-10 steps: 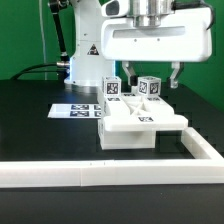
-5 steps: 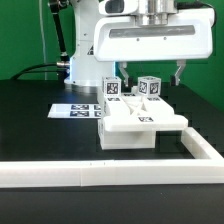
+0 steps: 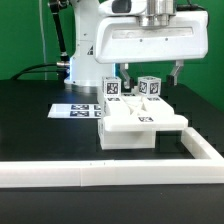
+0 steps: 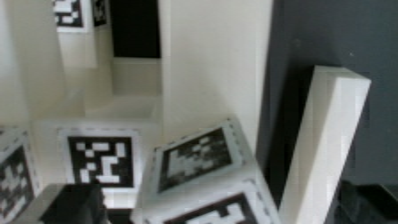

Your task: Assemble chair

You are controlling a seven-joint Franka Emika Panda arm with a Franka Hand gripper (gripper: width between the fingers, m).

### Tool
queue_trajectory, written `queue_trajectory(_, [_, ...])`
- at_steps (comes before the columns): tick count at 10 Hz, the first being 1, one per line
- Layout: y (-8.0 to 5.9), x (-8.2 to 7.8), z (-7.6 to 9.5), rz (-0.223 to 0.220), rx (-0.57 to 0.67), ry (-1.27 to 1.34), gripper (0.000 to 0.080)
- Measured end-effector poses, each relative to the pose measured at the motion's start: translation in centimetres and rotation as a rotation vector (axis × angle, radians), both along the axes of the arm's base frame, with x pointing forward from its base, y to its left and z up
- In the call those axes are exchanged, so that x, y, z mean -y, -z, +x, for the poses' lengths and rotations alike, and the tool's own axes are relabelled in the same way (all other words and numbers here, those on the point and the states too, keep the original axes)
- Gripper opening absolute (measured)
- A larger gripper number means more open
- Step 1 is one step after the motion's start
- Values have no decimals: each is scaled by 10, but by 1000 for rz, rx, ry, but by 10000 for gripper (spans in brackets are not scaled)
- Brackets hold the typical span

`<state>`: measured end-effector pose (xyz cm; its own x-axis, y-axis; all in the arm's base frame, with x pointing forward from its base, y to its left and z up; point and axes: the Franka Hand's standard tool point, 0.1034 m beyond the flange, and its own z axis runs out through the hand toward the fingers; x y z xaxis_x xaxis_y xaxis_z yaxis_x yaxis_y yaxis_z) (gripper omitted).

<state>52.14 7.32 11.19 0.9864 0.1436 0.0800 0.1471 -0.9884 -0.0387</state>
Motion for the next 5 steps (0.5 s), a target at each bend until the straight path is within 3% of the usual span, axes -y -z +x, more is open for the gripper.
queue_trajectory(1, [0,0,0,0,-1,9,649])
queue_trajectory(4, [0,0,0,0,-1,10,285])
queue_trajectory(5, [0,0,0,2,-2,34,285])
